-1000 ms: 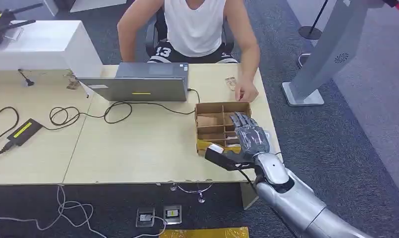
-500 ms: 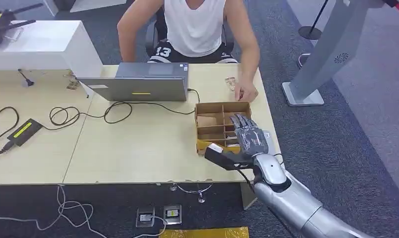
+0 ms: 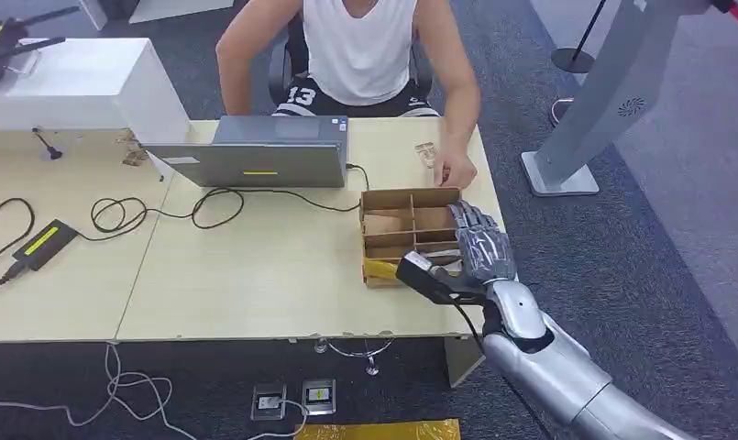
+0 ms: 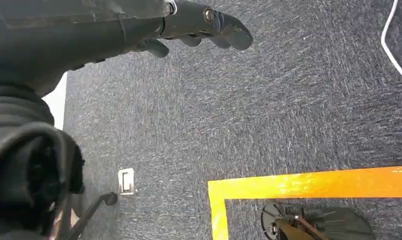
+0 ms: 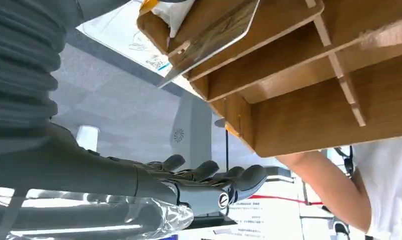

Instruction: Pass the card to the sensor for recognition and then transmit it.

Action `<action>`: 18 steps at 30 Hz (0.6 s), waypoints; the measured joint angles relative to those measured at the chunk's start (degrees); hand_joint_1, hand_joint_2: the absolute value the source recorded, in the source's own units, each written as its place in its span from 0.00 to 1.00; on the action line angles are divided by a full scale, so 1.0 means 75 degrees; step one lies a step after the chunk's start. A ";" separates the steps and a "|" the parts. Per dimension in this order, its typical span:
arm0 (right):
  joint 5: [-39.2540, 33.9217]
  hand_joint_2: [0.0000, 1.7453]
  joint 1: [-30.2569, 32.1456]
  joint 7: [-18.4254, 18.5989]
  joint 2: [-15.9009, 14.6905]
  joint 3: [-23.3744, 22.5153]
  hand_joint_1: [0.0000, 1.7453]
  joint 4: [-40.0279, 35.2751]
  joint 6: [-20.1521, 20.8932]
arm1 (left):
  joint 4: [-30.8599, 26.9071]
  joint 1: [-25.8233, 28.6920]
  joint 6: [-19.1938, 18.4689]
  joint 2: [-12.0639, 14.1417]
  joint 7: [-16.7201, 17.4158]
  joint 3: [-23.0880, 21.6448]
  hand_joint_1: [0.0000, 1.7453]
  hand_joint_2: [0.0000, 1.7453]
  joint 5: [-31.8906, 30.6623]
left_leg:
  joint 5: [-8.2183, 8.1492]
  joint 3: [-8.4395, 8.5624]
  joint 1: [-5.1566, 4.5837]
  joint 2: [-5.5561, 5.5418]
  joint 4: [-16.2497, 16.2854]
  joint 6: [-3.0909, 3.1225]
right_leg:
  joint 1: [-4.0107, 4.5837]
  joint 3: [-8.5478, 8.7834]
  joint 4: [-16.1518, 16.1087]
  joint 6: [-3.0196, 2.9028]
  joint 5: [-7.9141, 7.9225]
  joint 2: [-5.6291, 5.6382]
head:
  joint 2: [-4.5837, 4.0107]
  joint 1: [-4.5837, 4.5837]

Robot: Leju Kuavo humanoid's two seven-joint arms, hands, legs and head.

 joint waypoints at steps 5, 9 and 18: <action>-0.0003 1.00 0.0065 0.0041 -0.0128 -0.0111 0.00 -0.0119 -0.0003 | 0.0000 -0.0015 0.0000 -0.0003 0.0000 0.0000 0.00 0.00 -0.0035 | 0.0000 0.0000 0.0000 0.0000 0.0000 0.0000 | 0.0000 0.0000 0.0000 0.0000 0.0000 0.0000 | 0.0000 -0.0003; -0.0012 1.00 0.0151 0.0038 -0.0189 -0.0195 0.00 -0.0213 0.0000 | 0.0000 -0.0030 0.0000 -0.0003 0.0000 0.0000 0.00 0.00 -0.0061 | 0.0000 0.0000 0.0000 0.0000 0.0000 0.0000 | 0.0000 0.0000 0.0000 0.0000 0.0000 0.0000 | 0.0000 0.0000; -0.0082 1.00 0.0234 -0.0309 -0.0178 -0.0195 0.00 -0.0233 0.0315 | 0.0000 -0.0082 -0.0032 -0.0003 0.0000 0.0000 0.00 0.00 -0.0143 | 0.0000 -0.0002 0.0000 0.0000 -0.0001 0.0000 | 0.0000 0.0001 0.0000 0.0000 0.0000 -0.0001 | -0.0003 0.0000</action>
